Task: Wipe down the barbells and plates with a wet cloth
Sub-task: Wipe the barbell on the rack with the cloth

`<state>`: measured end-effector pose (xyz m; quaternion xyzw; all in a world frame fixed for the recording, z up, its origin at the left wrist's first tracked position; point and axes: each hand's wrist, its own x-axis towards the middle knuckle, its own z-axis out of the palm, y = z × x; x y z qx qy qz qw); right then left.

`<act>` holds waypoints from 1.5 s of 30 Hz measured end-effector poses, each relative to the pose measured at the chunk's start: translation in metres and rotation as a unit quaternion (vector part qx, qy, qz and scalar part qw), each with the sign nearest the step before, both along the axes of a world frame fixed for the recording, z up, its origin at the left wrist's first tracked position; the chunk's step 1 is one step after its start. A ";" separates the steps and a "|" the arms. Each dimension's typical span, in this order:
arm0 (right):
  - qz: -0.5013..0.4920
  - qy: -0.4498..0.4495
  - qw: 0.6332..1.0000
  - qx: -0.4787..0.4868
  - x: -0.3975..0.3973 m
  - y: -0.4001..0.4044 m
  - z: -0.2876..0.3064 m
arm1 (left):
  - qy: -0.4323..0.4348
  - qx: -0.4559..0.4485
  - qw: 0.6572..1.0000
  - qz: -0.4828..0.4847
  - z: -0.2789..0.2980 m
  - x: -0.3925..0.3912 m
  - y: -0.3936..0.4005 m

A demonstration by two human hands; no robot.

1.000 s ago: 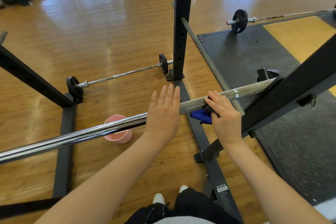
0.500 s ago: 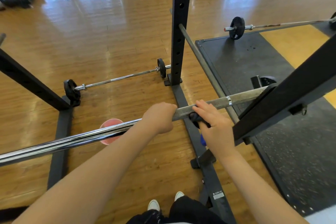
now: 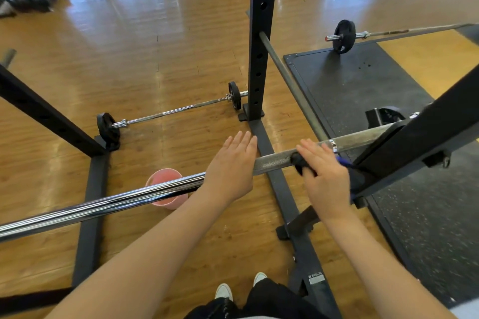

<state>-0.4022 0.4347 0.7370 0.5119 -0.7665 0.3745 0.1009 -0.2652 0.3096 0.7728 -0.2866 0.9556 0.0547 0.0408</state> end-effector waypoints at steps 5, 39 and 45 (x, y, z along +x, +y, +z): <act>0.167 0.058 0.984 -0.012 0.045 -0.016 -0.010 | -0.006 0.021 1.000 -0.004 0.001 -0.002 -0.003; 0.179 0.102 0.978 -0.009 0.060 -0.035 -0.006 | 0.088 -0.146 0.982 0.085 -0.025 0.074 -0.012; 0.066 0.045 0.996 -0.028 0.026 -0.008 -0.013 | 0.078 -0.137 0.983 0.096 -0.024 0.075 -0.011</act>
